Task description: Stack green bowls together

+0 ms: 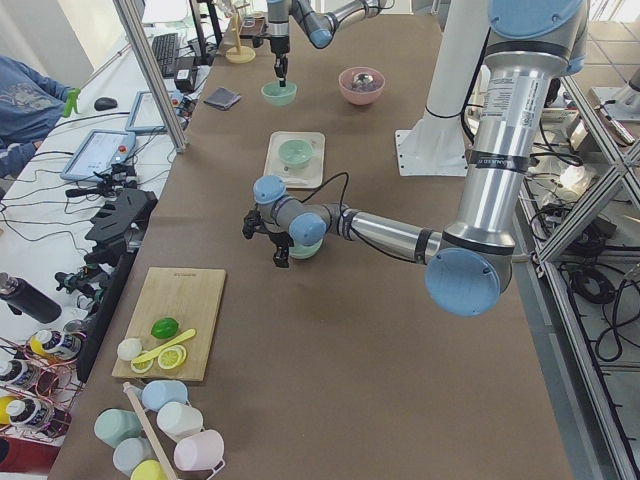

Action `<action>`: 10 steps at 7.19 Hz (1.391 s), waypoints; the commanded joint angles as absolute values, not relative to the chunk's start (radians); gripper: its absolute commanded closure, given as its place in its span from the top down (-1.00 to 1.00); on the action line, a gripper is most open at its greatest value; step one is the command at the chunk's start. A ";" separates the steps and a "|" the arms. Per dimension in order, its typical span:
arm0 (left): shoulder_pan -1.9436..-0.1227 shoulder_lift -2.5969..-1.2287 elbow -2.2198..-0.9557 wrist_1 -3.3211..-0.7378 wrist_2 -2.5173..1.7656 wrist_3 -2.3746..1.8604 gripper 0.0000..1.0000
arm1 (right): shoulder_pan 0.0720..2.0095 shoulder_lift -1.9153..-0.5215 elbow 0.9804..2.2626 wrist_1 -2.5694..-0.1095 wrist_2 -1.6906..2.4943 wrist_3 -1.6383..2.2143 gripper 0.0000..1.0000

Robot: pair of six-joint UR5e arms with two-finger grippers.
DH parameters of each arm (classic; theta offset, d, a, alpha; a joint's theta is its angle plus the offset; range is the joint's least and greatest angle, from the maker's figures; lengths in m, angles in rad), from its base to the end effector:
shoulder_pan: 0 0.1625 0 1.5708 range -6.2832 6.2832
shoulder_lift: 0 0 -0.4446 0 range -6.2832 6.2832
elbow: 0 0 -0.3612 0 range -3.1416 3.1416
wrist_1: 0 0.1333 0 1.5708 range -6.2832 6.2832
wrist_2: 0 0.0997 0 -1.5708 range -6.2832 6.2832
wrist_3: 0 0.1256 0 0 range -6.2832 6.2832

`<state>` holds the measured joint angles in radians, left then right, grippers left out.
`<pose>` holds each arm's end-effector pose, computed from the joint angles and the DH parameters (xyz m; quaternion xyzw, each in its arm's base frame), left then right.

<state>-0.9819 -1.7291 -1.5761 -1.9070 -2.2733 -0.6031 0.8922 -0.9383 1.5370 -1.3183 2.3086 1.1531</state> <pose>0.2676 -0.4946 0.5791 0.0050 0.4063 0.0786 0.9104 -0.3994 -0.5731 0.3038 -0.0259 -0.5055 0.0550 0.8607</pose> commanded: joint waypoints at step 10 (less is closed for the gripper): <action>-0.988 -1.873 -1.611 -1.887 -2.482 -0.845 -1.00 | 0.621 -0.765 1.405 -1.143 2.033 1.488 -1.00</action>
<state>-0.9734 -1.8544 -1.6089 -1.8859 -2.4442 -0.8193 0.6350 -0.7723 1.4138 -1.1509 2.0351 1.4695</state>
